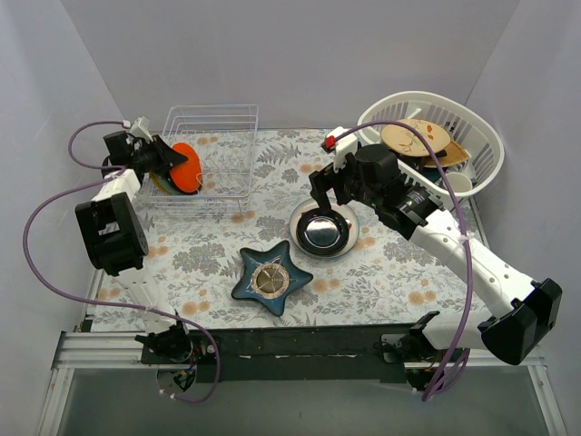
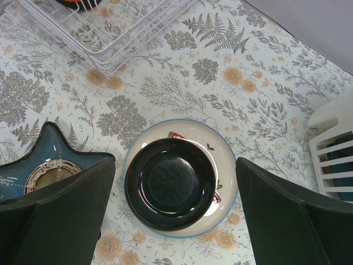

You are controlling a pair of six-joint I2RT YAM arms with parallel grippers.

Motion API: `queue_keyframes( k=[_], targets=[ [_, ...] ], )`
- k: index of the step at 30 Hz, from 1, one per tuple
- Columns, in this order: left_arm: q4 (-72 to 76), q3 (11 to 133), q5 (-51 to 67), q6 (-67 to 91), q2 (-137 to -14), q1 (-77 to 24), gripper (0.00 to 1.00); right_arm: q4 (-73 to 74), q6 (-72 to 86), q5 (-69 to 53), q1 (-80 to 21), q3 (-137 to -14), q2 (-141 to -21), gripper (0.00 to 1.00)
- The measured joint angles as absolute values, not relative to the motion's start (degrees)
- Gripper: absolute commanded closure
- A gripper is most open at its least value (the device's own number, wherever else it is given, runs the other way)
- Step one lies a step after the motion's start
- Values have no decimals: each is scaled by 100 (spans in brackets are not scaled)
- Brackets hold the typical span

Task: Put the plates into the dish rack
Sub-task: Insert the plate into the dish rack.

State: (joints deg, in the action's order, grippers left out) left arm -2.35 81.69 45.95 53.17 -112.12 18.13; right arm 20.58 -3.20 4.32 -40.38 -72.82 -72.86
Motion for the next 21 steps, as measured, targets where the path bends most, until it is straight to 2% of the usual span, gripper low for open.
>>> queue_keyframes(
  k=[11,12,13,14,16,21],
  targets=[
    [-84,8154,4143,5771,-11535,1667,98,2062,-318,434,-4018,-7223,-7288,2],
    [-80,8154,4097,5784,-11561,1638,96,2071,-318,434,-4018,-7218,-7288,2],
    [-80,8154,4038,5793,-11585,1608,86,2073,-318,434,-4018,-7218,-7288,2],
    [-54,8154,3977,5804,-11598,1577,81,2073,-316,436,-4018,-7218,-7288,2],
    [-21,8156,3859,5780,-11601,1525,80,2073,-318,438,-4018,-7212,-7288,2],
    [-12,8158,3529,5717,-11616,1437,63,2099,-318,467,-4014,-7133,-7284,2]
  ],
)
